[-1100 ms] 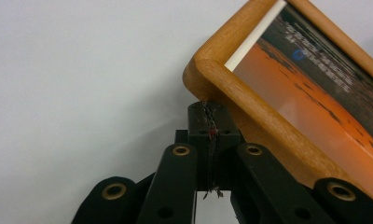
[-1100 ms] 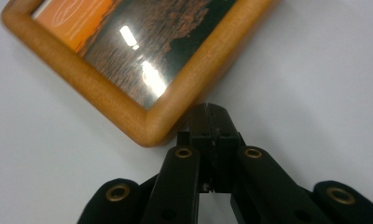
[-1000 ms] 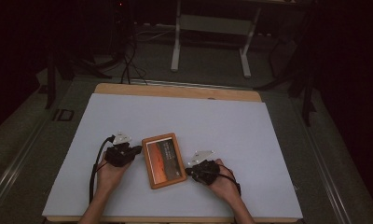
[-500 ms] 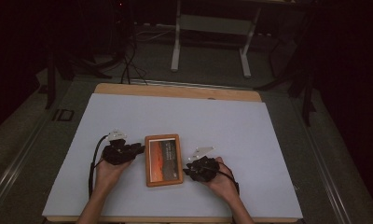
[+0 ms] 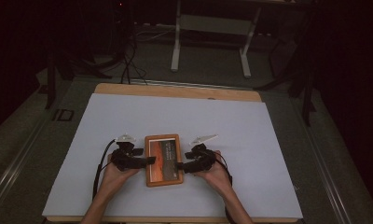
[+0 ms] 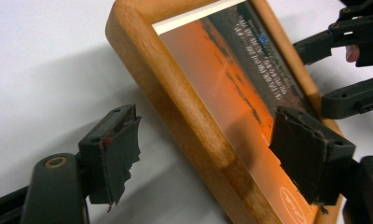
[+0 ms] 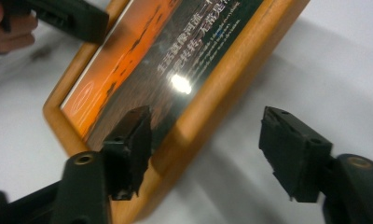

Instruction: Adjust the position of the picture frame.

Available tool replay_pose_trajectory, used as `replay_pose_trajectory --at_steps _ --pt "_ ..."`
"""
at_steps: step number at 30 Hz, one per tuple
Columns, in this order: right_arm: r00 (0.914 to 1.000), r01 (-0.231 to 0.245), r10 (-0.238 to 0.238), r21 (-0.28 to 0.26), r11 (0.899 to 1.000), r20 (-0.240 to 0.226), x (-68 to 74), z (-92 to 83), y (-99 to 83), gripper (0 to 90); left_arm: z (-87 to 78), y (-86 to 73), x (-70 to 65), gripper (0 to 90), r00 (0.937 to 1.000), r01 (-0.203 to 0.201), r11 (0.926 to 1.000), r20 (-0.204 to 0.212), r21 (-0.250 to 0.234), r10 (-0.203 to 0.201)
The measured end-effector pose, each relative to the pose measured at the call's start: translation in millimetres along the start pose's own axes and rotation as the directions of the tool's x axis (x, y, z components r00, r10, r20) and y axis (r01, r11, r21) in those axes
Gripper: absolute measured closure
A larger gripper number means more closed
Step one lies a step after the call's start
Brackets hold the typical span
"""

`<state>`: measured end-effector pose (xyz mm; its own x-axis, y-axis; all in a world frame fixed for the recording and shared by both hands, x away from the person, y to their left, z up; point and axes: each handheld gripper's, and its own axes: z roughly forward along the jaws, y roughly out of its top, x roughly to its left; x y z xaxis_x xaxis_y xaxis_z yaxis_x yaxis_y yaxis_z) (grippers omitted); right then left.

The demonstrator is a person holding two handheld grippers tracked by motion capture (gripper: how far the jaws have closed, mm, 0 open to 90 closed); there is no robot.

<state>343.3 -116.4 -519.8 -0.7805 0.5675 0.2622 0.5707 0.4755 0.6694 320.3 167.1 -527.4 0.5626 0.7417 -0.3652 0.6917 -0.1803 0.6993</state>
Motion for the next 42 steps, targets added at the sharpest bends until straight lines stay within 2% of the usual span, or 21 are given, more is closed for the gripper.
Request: replay_pose_trajectory --at_steps 8,12,17,20,22,24,26,30,32,33,34,36,37,39,40,41,42 --pt "0.995 -0.067 0.067 -0.004 0.998 -0.074 -5.0 18.8 9.0 27.8 10.9 -1.7 -4.3 22.3 0.9994 0.0 0.9992 0.036 0.04 -0.001" --pt "0.9863 -0.104 0.103 0.002 0.995 -0.128 -8.2 24.8 9.6 28.1 14.6 -2.2 -5.2 24.8 0.9978 -0.004 0.9979 0.066 0.064 0.0" --pt "0.9717 -0.147 0.147 0.009 0.989 -0.185 -14.1 28.7 9.4 31.0 14.6 -1.9 -5.9 26.0 0.9976 -0.007 0.9968 0.069 0.079 0.002" --pt "0.9713 -0.146 0.147 0.02 0.989 -0.187 -14.2 29.3 11.2 31.6 14.7 -1.2 -6.4 26.3 0.9975 0.003 0.9962 0.07 0.087 -0.009" --pt "0.9684 -0.16 0.161 0.021 0.987 -0.19 -15.1 27.8 10.8 33.9 13.1 -0.5 -5.1 28.9 0.996 0.022 0.9956 0.085 0.091 -0.03" --pt "0.9612 -0.186 0.182 0.002 0.983 -0.207 -17.8 23.2 8.5 38.9 9.9 0.6 -5.1 34.0 0.9949 0.028 0.9966 0.095 0.078 -0.035" --pt "0.958 -0.192 0.184 -0.017 0.981 -0.22 -19.0 17.4 7.1 42.9 5.3 3.3 -9.1 37.9 0.9955 0.015 0.9982 0.092 0.058 -0.021" --pt "0.9611 -0.184 0.166 -0.06 0.981 -0.221 -14.5 -0.5 6.4 51.4 -4.5 8.3 -17.7 45.7 0.9956 -0.002 0.9999 0.094 0.017 0.001" --pt "0.9534 -0.203 0.176 -0.091 0.975 -0.245 -14.8 -8.9 4.1 57.3 -10.5 11.4 -24.5 49.6 0.9958 -0.028 0.9995 0.087 -0.015 0.029" --pt "0.9471 -0.22 0.184 -0.114 0.969 -0.263 -15.1 -15.0 2.1 59.7 -12.5 13.1 -28.0 51.6 0.9959 -0.034 0.999 0.083 -0.03 0.036" --pt "0.9451 -0.226 0.184 -0.136 0.964 -0.27 -15.0 -19.4 0.6 60.4 -13.7 14.4 -30.4 53.5 0.9961 -0.039 0.9986 0.078 -0.037 0.042" --pt "0.9483 -0.224 0.176 -0.16 0.961 -0.264 -13.7 -26.9 -0.1 59.9 -14.7 16.8 -37.5 55.8 0.9959 -0.061 0.9968 0.064 -0.052 0.065" --pt "0.9541 -0.216 0.17 -0.171 0.961 -0.246 -12.8 -30.7 0.2 58.7 -14.1 17.6 -41.1 56.4 0.9952 -0.074 0.9958 0.06 -0.055 0.077" --pt "0.9639 -0.2 0.16 -0.183 0.962 -0.213 -12.5 -37.0 0.1 56.7 -11.2 19.4 -46.1 57.9 0.9948 -0.071 0.9962 0.069 -0.051 0.075" --pt "0.9639 -0.2 0.16 -0.183 0.962 -0.213 -12.5 -37.0 0.1 56.7 -11.2 19.4 -46.1 58.4 0.9948 -0.071 0.9962 0.069 -0.051 0.075" --pt "0.9633 -0.207 0.167 -0.186 0.96 -0.21 -14.3 -40.1 -1.0 56.6 -8.1 20.9 -47.7 58.4 0.9949 -0.055 0.9973 0.082 -0.049 0.059" --pt "0.9585 -0.232 0.19 -0.196 0.953 -0.213 -18.4 -44.2 -5.3 56.7 -5.3 22.4 -48.9 58.8 0.9946 -0.048 0.9978 0.089 -0.045 0.052"
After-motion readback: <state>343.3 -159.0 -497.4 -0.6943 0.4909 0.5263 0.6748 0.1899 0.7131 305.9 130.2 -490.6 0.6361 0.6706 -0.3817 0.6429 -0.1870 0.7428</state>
